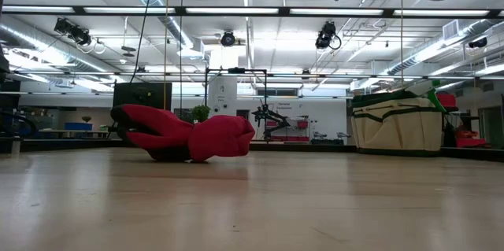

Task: Pick & Place Garden tools in Gardening bag
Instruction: Put the green shear scissors into the gardening bag

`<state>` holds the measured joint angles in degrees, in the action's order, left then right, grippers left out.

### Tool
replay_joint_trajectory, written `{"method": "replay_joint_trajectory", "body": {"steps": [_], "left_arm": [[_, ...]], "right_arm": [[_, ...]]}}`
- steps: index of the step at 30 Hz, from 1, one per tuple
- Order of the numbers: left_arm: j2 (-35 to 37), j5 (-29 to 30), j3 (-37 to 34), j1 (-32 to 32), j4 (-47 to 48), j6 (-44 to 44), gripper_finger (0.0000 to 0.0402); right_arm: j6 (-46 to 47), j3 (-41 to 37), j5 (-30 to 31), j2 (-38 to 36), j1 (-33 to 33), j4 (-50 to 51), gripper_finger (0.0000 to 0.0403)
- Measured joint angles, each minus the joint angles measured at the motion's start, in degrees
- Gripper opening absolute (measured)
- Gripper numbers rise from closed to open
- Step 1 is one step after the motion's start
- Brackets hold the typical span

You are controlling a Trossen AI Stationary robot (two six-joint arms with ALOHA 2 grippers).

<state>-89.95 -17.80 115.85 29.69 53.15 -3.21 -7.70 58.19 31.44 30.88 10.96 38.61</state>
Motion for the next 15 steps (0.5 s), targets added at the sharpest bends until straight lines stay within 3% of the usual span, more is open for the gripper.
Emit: {"method": "replay_joint_trajectory", "body": {"steps": [15], "left_arm": [[0.0, -0.4, 0.0, 0.0, -0.1, -0.1, 0.0001]], "right_arm": [[-2.2, -19.1, 12.5, -5.7, 0.1, -20.7, 0.0052]]}}
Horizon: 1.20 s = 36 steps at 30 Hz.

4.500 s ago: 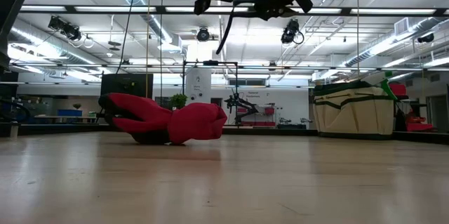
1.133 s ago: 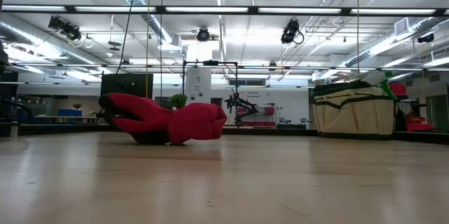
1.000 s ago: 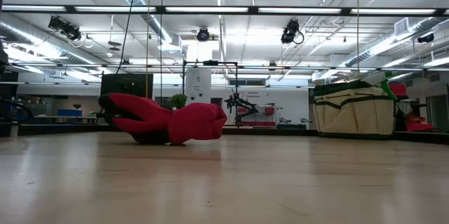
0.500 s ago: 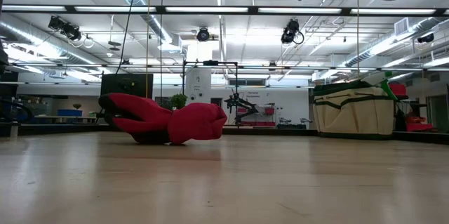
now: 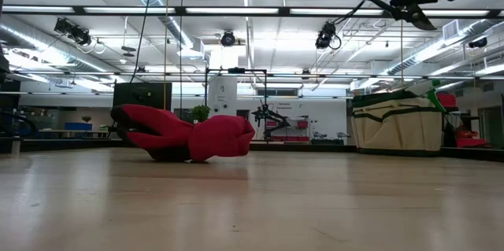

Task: Pick & Place Garden tools in Gardening bag
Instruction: Put the green shear scissors into the gardening bag

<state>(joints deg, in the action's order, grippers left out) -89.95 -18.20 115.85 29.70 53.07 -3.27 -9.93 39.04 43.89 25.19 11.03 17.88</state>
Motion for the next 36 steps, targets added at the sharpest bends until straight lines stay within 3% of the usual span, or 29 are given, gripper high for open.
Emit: {"method": "replay_joint_trajectory", "body": {"steps": [13, 22, 30, 36], "left_arm": [[0.0, 0.0, 0.0, 0.0, -2.1, 1.1, 0.0001], [0.0, 0.0, 0.0, 0.0, -2.1, 1.1, 0.0001], [0.0, -1.6, 0.0, 0.0, -2.2, 1.1, 0.0001], [0.0, -2.6, 0.0, 0.0, -2.2, 1.1, 0.0001]], "right_arm": [[-1.1, -5.7, -1.2, 0.3, 5.9, -14.1, 0.0052], [-0.6, -5.7, -7.5, 0.8, 7.6, -14.6, 0.0052], [-0.2, -3.6, -9.0, 3.6, 7.9, -14.6, 0.0052], [0.5, -1.2, -12.5, 5.8, 11.8, -15.6, 0.0052]]}}
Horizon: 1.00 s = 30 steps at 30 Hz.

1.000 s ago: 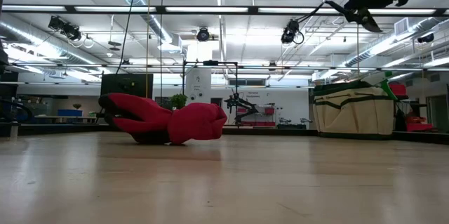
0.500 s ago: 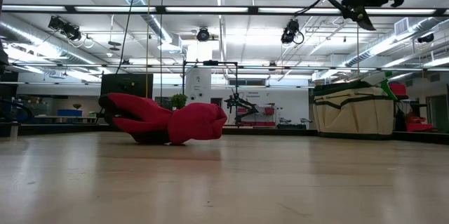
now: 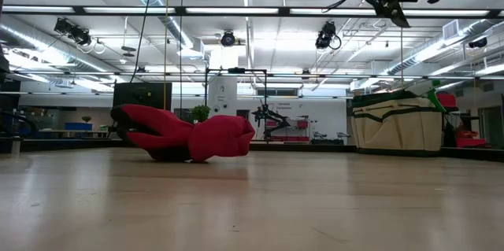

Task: Pick & Place Garden tools in Gardening bag
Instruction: Put the green shear scissors into the gardening bag

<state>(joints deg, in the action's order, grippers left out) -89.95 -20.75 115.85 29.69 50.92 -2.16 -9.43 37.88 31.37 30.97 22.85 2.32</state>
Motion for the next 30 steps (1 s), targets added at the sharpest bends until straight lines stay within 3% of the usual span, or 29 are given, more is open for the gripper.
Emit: {"method": "replay_joint_trajectory", "body": {"steps": [19, 30], "left_arm": [[0.0, -0.1, 0.0, 0.0, 0.0, 0.4, 0.0001], [0.0, -0.1, 0.0, 0.0, 0.0, 0.5, 0.0001]], "right_arm": [[4.9, 0.1, -16.1, 6.3, 16.6, -2.8, 0.0052], [5.8, 0.1, -16.3, 12.0, 21.5, -2.7, 0.0052]]}}
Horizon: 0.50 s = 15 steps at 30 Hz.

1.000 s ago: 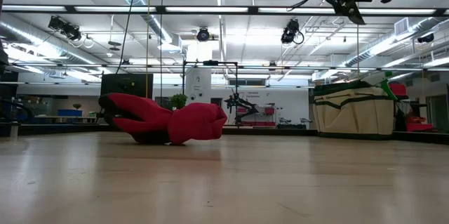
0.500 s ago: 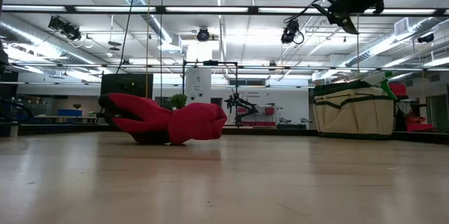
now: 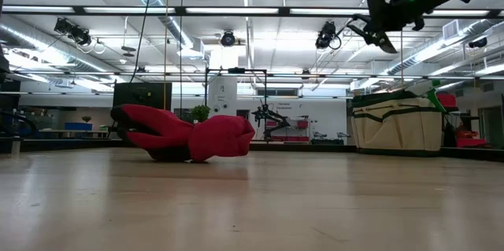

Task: Pick & Place Garden tools in Gardening bag
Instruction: Put the green shear scissors into the gardening bag

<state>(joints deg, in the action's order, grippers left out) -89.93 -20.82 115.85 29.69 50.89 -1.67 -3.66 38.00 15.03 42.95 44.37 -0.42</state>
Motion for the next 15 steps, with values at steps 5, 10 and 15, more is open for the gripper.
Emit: {"method": "replay_joint_trajectory", "body": {"steps": [5, 10, 15], "left_arm": [[0.0, 0.0, 0.0, 0.0, 0.0, 0.0, 0.0002], [0.0, 0.0, 0.0, 0.0, 0.0, 0.0, 0.0002], [0.0, 0.0, 0.0, 0.0, 0.0, -0.2, 0.0002]], "right_arm": [[-1.5, 0.0, 7.5, 3.3, 0.1, 0.5, 0.0052], [-2.8, -0.1, 10.0, 6.0, 0.1, 0.2, 0.0052], [-2.6, -3.5, 12.3, 6.4, 0.1, -2.0, 0.0052]]}}
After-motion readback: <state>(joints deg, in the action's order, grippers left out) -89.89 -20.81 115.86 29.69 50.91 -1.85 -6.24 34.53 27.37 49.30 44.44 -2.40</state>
